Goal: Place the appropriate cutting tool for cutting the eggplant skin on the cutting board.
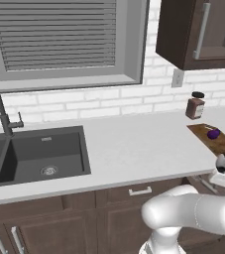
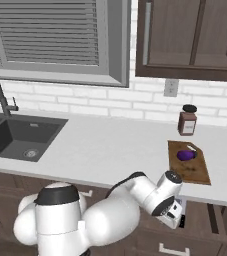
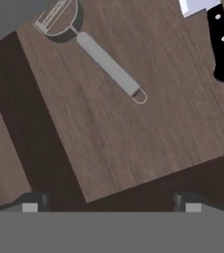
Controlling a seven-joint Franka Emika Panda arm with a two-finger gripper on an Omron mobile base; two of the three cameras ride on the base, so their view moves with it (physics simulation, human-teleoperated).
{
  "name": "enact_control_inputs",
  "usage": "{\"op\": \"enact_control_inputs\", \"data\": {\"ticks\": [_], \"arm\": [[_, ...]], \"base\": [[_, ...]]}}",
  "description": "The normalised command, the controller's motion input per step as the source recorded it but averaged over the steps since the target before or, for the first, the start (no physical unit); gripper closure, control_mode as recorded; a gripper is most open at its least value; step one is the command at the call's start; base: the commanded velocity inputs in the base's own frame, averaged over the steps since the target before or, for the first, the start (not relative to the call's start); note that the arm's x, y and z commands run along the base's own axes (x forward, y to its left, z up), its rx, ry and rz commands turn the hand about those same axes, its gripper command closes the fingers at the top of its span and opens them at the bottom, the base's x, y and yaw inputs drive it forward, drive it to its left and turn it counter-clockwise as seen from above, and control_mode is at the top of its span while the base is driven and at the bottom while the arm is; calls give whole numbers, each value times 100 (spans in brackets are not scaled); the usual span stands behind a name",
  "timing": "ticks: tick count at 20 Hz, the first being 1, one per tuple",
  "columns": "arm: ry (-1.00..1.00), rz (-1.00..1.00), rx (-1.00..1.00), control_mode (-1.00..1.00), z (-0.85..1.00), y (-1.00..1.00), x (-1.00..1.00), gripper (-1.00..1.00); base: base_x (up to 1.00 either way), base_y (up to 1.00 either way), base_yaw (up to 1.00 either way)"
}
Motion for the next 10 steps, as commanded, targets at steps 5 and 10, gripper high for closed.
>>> {"op": "enact_control_inputs", "data": {"ticks": [5, 10], "arm": [[0, 0, 12, -100, -62, -35, -100, -100], [0, 0, 11, -100, -25, -33, -100, -100]], "base": [[0, 0, 0], [0, 0, 0]]}}
